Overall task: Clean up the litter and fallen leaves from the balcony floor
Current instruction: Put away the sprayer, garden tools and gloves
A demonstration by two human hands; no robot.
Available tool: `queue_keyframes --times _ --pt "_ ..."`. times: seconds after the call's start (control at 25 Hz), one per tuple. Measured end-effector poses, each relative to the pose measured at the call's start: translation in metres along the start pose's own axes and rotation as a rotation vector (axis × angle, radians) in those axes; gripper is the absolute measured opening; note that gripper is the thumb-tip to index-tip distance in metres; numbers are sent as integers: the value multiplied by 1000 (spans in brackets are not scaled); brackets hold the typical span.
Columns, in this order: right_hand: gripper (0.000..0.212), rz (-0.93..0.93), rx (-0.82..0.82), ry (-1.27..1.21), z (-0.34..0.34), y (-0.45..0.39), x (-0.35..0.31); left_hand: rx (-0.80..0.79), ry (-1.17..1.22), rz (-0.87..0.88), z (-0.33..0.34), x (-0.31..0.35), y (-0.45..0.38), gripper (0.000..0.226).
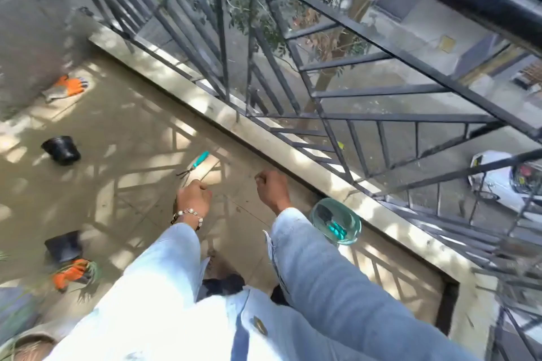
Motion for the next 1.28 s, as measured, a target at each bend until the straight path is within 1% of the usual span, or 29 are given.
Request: queue_keyframes --times 0.08,0.2,0.32,0.4,0.52,0.56,0.68,0.72,0.84,0.92,1.04,1.16,1.28 --pt "26 -65 -34 46 18 -11 -27 26 -32 -10 -27 -17 -17 22" --pt "26 -159 -148 188 52 -35 -72 26 -69 -41 -68 -43 -48 26" --pt "26 -248 -243 279 82 -64 -100 38 49 -109 -95 -69 -75 26" --pt "25 -265 -287 310 98 -85 -108 34 120 -147 -109 -76 -87 28" --pt "24 -226 -305 266 124 -127 -117 -5 173 -207 -130 -79 -120 57" --pt "23 -219 -316 246 133 -141 -118 -10 178 -230 -136 -81 -134 57" --pt "27 -225 -301 188 163 -194 -113 2 160 -322 -143 -90 -191 29" --pt "30 -204 -315 190 172 -210 -108 -5 144 -332 -144 -90 -207 28" --pt "23 -61 -409 188 206 -268 -79 -45 118 -326 -129 -89 -269 27" --pt "23 17 -398 150 232 -310 -50 -119 107 -362 -106 -89 -319 27" --pt "23 119 -373 159 284 -365 3 -253 95 -389 -55 -97 -395 33" --pt "29 255 -371 88 350 -412 73 -295 68 -417 7 -110 -470 34" --pt "39 394 -298 17 420 -455 144 -353 25 -423 79 -131 -541 34"
Point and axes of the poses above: each hand's wrist, its own y-axis away from the middle knuckle, its own z-axis out of the palm, x = y × z, the point moved 1 cm from there along -y, towards the middle knuckle, and after that the axes turned 15 degrees about -z, right-handed, at the moved point
